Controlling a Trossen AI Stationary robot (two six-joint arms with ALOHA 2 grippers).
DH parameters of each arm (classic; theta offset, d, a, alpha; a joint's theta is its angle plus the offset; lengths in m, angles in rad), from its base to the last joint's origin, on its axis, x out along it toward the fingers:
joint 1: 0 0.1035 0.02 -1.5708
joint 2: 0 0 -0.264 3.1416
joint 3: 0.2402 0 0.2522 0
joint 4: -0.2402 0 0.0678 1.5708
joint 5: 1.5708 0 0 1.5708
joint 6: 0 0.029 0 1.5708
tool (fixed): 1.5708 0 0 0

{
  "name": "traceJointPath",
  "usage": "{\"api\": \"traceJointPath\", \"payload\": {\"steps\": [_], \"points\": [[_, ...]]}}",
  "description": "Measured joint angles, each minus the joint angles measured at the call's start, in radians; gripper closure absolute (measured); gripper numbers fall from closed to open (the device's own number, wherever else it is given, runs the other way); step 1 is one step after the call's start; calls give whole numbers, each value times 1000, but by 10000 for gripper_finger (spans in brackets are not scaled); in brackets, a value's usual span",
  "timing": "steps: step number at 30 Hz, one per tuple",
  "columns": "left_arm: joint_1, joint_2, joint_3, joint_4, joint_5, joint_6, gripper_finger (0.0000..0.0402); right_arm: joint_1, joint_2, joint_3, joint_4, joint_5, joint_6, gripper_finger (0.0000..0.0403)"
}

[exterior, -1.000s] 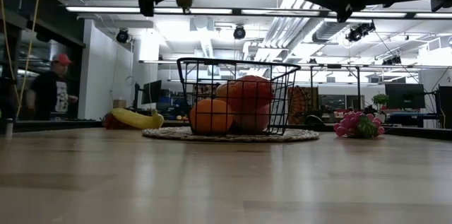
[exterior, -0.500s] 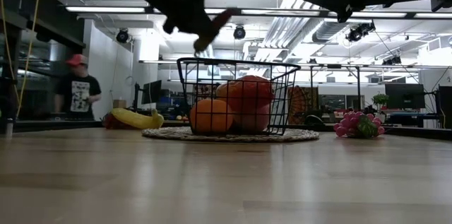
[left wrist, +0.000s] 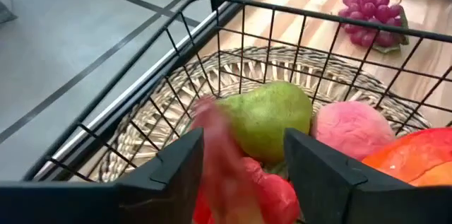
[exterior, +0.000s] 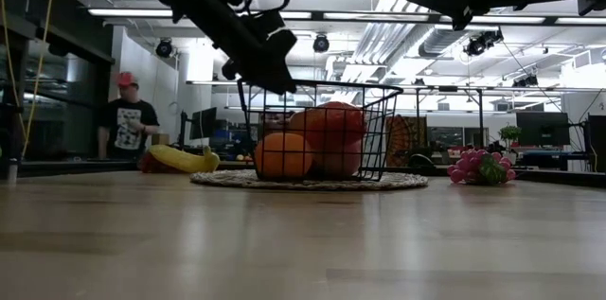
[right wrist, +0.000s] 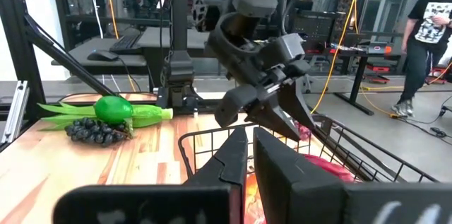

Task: Build produce basket
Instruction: Put the top right purple grapes into the black wire basket

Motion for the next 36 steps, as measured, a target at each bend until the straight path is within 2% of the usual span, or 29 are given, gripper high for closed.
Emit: {"api": "traceJointPath", "payload": {"steps": [6,10,16,18,21,29,33,36], "points": [[16,-2,0,-3,24,0,190,0,0,0,-1,0,0,384],[16,-56,0,-2,31,6,182,0,0,0,-1,0,0,384],[5,-229,-13,-4,204,-35,182,0,0,0,-7,0,0,384],[-22,-303,-47,21,225,-37,183,0,0,0,-10,0,0,384],[-91,-426,-154,153,219,-25,184,0,0,0,-18,1,0,384],[-289,-694,-563,581,149,33,184,0,0,0,-17,2,0,384],[-348,-767,-687,670,84,37,184,0,0,0,-12,2,0,384],[-366,-791,-714,680,14,71,184,0,0,0,-6,2,0,384]]}}
